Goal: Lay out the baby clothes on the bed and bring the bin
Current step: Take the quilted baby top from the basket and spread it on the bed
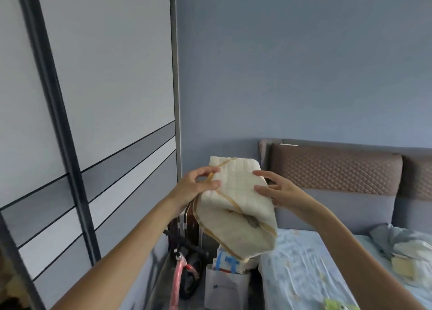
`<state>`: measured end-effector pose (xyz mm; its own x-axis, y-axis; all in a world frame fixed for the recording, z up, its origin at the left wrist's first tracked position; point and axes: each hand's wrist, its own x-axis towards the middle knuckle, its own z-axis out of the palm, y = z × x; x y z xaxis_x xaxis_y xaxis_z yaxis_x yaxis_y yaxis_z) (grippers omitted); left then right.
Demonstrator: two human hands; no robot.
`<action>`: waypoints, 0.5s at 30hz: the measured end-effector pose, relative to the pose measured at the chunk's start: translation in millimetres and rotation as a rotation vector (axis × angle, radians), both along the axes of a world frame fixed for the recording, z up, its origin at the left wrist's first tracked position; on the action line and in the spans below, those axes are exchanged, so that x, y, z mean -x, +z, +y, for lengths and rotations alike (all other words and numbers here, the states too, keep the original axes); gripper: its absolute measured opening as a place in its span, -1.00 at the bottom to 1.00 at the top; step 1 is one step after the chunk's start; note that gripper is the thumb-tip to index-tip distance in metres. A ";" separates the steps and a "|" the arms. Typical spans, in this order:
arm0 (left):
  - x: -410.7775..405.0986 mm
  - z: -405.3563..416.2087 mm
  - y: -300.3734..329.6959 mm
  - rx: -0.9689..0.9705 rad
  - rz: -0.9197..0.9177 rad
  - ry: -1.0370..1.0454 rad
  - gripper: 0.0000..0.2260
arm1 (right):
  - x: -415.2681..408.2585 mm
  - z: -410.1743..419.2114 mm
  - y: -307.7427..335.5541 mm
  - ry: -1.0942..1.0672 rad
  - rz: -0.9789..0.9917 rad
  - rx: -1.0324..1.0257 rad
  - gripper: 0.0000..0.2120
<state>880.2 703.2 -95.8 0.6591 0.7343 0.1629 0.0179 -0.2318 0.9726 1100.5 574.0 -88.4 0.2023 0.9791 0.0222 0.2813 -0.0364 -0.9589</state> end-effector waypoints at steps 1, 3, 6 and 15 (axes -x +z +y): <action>-9.3 19.0 -3.1 0.005 0.000 -0.008 -0.66 | -7.8 16.7 -2.5 -0.009 -0.005 0.009 -0.59; -29.9 59.9 -7.6 0.013 -0.006 -0.043 -0.68 | -24.3 51.5 -7.1 -0.036 -0.016 0.016 -0.60; -64.1 125.1 -15.5 -0.010 -0.017 -0.100 -0.69 | -48.4 104.2 -16.0 -0.098 -0.025 0.025 -0.61; -207.7 271.7 -33.5 -0.069 0.005 -0.314 -0.67 | -145.0 201.5 -31.0 -0.381 -0.048 0.064 -0.55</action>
